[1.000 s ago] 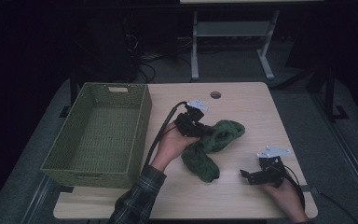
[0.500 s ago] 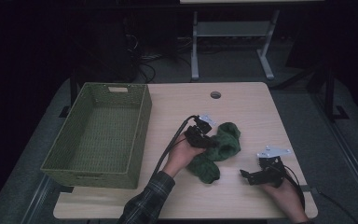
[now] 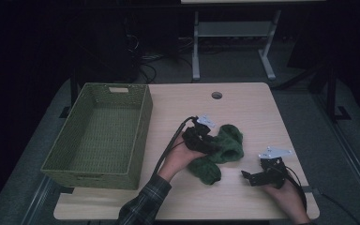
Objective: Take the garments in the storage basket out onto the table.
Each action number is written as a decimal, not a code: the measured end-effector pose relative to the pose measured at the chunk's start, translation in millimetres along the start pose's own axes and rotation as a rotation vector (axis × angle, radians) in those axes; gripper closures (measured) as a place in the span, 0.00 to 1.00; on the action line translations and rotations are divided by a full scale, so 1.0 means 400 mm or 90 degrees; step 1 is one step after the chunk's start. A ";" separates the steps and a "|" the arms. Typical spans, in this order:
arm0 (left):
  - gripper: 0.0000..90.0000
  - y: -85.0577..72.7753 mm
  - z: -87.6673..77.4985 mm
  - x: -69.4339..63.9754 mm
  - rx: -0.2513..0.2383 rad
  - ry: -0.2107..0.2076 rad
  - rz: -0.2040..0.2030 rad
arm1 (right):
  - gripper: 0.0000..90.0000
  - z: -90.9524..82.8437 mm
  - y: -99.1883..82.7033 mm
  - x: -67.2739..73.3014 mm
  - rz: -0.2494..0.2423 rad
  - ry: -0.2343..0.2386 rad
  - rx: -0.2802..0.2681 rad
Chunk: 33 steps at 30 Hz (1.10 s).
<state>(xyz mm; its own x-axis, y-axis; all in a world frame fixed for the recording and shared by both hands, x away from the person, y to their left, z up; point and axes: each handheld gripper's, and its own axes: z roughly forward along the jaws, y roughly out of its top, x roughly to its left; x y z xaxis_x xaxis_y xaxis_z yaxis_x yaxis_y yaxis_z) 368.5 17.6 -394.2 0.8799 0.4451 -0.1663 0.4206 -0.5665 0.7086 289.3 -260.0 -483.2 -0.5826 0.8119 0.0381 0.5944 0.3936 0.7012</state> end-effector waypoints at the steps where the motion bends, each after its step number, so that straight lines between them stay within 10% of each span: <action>1: 0.51 0.001 -0.011 -0.002 -0.008 0.000 -0.006 | 0.02 0.000 0.000 0.000 0.000 0.000 0.000; 19: 0.60 -0.144 -0.119 -0.088 -0.003 0.008 0.014 | 0.02 -0.001 -0.001 0.002 0.000 0.000 -0.001; 33: 0.59 -0.212 -0.018 -0.091 0.061 0.037 0.038 | 0.02 -0.001 -0.001 0.001 -0.001 0.000 -0.001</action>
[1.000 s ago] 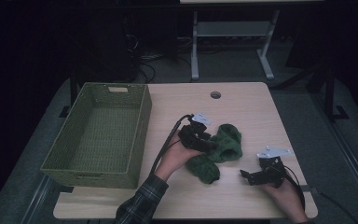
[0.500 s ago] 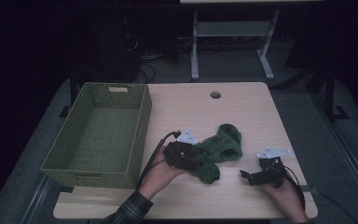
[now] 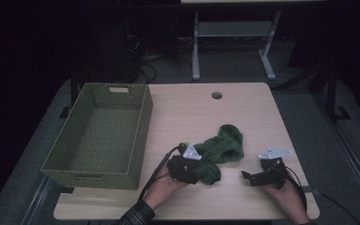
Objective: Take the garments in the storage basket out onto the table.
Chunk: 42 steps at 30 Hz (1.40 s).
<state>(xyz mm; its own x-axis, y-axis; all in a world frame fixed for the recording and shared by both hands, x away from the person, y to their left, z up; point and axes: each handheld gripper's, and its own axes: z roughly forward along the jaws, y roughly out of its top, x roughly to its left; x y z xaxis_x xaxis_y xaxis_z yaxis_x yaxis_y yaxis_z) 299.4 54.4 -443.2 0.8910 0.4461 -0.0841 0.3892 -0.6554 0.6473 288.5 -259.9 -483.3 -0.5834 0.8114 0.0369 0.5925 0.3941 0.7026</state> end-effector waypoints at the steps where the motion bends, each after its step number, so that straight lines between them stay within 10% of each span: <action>1: 0.59 -0.001 0.005 0.001 -0.005 -0.001 -0.001 | 0.02 0.000 0.000 0.000 0.000 0.000 0.000; 11: 0.88 0.007 0.001 0.012 -0.002 -0.007 -0.005 | 0.02 0.000 0.000 0.000 0.000 0.000 0.000; 21: 0.89 0.038 -0.083 0.021 -0.038 -0.011 -0.010 | 0.02 0.000 0.000 0.000 0.000 0.000 0.000; 42: 0.88 0.109 -0.154 0.149 -0.049 0.099 -0.067 | 0.02 0.000 0.000 0.000 0.000 0.000 0.000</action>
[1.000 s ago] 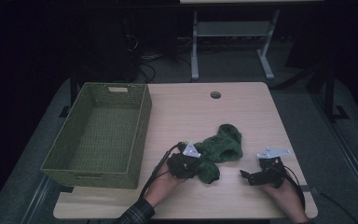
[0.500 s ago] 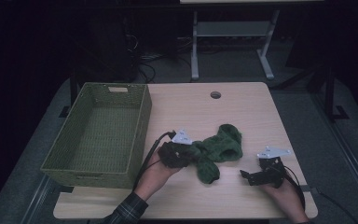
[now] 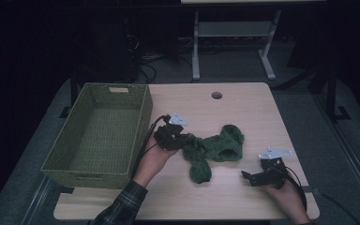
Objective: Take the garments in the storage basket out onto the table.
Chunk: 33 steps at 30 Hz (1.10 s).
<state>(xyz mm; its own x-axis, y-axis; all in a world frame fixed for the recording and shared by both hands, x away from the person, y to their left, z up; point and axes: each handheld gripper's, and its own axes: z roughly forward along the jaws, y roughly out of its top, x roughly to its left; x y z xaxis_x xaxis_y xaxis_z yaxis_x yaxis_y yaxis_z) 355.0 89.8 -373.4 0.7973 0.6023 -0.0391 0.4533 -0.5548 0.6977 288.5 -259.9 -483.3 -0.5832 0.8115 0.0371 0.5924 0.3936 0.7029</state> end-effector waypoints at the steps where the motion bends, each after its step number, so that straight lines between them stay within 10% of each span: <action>1: 0.88 -0.003 -0.002 0.008 0.002 0.010 -0.002 | 0.02 0.000 0.000 0.000 0.000 0.000 0.000; 14: 0.89 -0.037 -0.067 0.112 -0.013 0.076 -0.075 | 0.02 0.000 0.000 0.000 0.000 0.000 0.001; 33: 0.62 -0.023 -0.101 0.040 -0.050 0.030 -0.039 | 0.02 -0.001 -0.001 0.001 -0.001 -0.003 0.001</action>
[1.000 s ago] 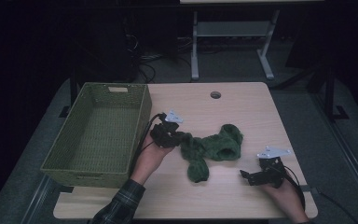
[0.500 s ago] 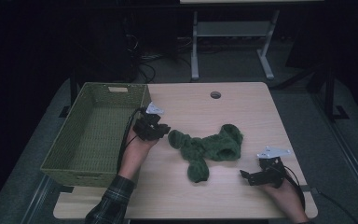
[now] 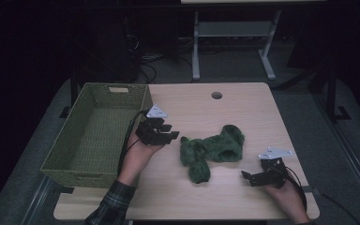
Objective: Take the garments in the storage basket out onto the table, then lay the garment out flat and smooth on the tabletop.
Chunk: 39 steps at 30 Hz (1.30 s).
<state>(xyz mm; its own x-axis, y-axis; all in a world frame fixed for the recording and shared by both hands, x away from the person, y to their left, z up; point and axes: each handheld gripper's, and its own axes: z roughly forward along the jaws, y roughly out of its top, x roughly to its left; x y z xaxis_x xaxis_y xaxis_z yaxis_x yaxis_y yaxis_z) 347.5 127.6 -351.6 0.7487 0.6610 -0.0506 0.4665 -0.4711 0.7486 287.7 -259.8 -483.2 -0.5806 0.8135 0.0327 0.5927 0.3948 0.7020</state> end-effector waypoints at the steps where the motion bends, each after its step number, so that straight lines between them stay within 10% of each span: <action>1: 0.61 -0.001 0.000 -0.005 -0.002 -0.005 0.002 | 0.05 -0.001 0.001 0.002 0.001 0.000 0.002; 13: 0.56 -0.013 0.014 -0.030 0.001 -0.033 0.004 | 0.28 -0.048 0.083 -0.011 0.007 0.018 -0.044; 24: 0.55 -0.032 0.051 -0.058 0.025 -0.055 0.018 | 0.41 0.004 0.188 -0.072 0.028 0.009 -0.059; 39: 0.77 0.012 0.173 -0.048 0.047 -0.047 0.055 | 0.51 -0.041 0.155 -0.046 0.041 0.043 -0.058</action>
<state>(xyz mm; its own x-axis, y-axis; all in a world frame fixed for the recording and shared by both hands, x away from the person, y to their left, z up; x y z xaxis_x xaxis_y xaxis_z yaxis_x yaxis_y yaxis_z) 367.9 72.2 -392.8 0.8188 0.5728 -0.0391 0.4306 -0.5677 0.7016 325.8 -257.4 -428.6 -0.5803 0.8046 0.1257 0.5794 0.2995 0.7580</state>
